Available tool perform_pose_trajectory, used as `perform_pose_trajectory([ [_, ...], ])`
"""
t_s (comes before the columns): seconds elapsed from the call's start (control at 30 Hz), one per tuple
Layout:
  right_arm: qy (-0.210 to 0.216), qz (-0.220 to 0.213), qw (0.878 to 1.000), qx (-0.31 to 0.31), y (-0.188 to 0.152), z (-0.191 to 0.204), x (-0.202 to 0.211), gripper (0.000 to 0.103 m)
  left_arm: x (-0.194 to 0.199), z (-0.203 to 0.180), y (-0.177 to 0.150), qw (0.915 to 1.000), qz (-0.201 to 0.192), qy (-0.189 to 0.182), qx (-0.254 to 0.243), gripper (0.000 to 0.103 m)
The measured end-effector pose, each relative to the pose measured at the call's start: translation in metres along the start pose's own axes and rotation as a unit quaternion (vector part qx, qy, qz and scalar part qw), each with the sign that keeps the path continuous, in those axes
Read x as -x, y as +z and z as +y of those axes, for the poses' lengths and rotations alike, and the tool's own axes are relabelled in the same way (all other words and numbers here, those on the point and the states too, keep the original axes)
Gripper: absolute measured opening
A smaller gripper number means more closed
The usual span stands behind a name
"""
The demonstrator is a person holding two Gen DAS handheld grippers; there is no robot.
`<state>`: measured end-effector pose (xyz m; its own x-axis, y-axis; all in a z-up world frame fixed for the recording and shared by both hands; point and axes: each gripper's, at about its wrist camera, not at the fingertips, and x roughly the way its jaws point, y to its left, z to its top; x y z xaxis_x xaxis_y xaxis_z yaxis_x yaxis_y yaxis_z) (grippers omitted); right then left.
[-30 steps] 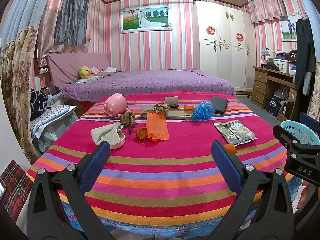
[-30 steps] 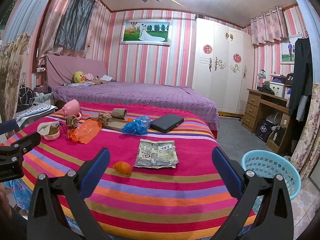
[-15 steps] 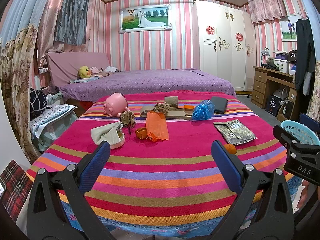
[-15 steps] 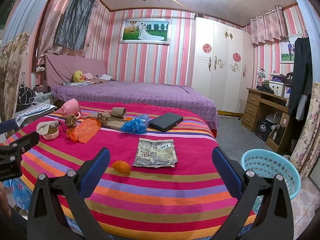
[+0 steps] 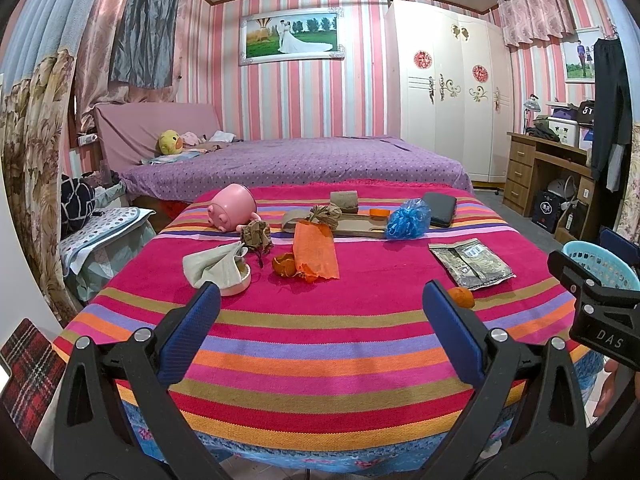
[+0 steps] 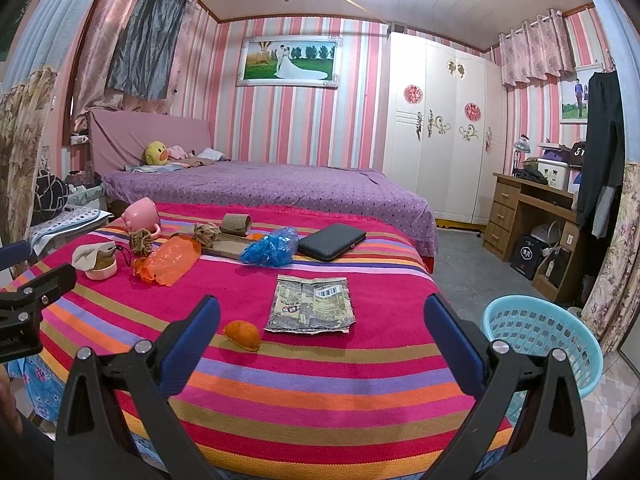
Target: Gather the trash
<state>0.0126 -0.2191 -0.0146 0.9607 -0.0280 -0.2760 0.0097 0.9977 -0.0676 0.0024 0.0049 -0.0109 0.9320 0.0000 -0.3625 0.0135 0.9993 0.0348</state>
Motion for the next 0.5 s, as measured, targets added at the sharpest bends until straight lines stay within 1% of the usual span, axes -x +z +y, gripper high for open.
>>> perform_pose_trajectory([
  [0.5,-0.001,0.002,1.000,0.000,-0.0001,-0.0009,-0.0016,0.099,-0.0006,0.0024,-0.0037,1.0000,0.002,0.000,0.001,0.098],
])
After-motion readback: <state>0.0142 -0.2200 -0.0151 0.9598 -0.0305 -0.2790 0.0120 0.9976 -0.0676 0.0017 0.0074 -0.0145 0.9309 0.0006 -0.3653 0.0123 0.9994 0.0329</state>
